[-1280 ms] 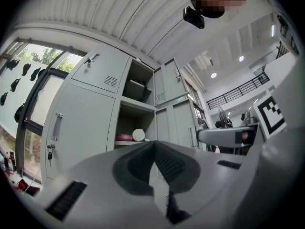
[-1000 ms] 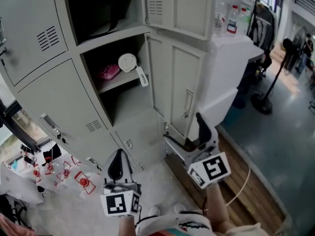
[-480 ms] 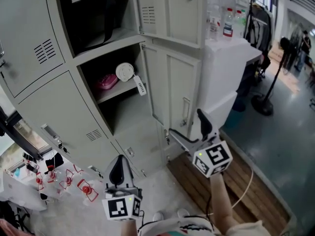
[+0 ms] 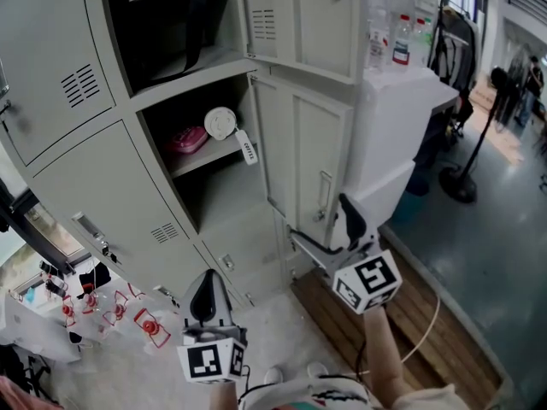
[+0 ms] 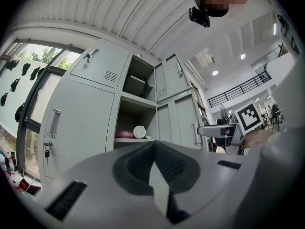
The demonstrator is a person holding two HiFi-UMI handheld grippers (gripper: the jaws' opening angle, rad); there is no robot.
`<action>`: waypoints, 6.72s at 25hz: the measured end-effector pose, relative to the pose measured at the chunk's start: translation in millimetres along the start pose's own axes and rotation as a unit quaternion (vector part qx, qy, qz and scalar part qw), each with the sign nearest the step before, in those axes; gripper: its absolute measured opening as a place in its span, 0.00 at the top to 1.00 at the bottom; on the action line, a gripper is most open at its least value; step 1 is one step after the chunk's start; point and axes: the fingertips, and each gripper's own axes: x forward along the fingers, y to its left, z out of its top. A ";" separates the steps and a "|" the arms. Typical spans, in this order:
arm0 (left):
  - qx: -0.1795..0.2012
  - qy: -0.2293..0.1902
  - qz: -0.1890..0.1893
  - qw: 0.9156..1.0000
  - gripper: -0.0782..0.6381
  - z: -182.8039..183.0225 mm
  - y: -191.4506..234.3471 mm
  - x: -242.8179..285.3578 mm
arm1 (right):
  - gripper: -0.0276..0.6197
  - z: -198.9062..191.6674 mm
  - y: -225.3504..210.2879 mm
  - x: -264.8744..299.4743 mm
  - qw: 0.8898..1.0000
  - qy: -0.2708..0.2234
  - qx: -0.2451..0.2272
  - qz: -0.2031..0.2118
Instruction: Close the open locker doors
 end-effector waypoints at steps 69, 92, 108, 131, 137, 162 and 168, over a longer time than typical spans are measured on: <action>-0.003 0.018 0.139 0.990 0.88 -12.6 110.3 -71.3 | 0.75 -10.9 110.4 81.3 0.981 -0.006 0.125 0.148; -0.015 0.013 0.191 0.981 0.88 -19.3 151.6 -85.4 | 0.78 -16.5 149.6 135.8 0.981 0.010 0.097 0.167; -0.020 0.018 0.223 0.974 0.88 -25.6 178.0 -88.1 | 0.80 -23.2 171.2 189.0 0.981 0.017 0.081 0.175; -0.029 0.048 0.234 0.971 0.88 -43.9 184.9 -87.0 | 0.84 -38.7 176.6 251.4 0.977 0.038 0.095 0.186; -0.030 0.050 0.234 0.970 0.88 -45.3 184.0 -87.1 | 0.85 -43.8 175.0 267.6 0.980 0.050 0.085 0.170; -0.024 0.037 0.224 0.974 0.88 -35.3 182.2 -80.5 | 0.71 -15.6 179.2 255.2 0.984 0.018 0.028 0.175; -0.016 0.021 0.195 0.980 0.88 -19.8 162.0 -62.8 | 0.71 46.1 151.8 220.1 0.982 -0.048 0.021 0.181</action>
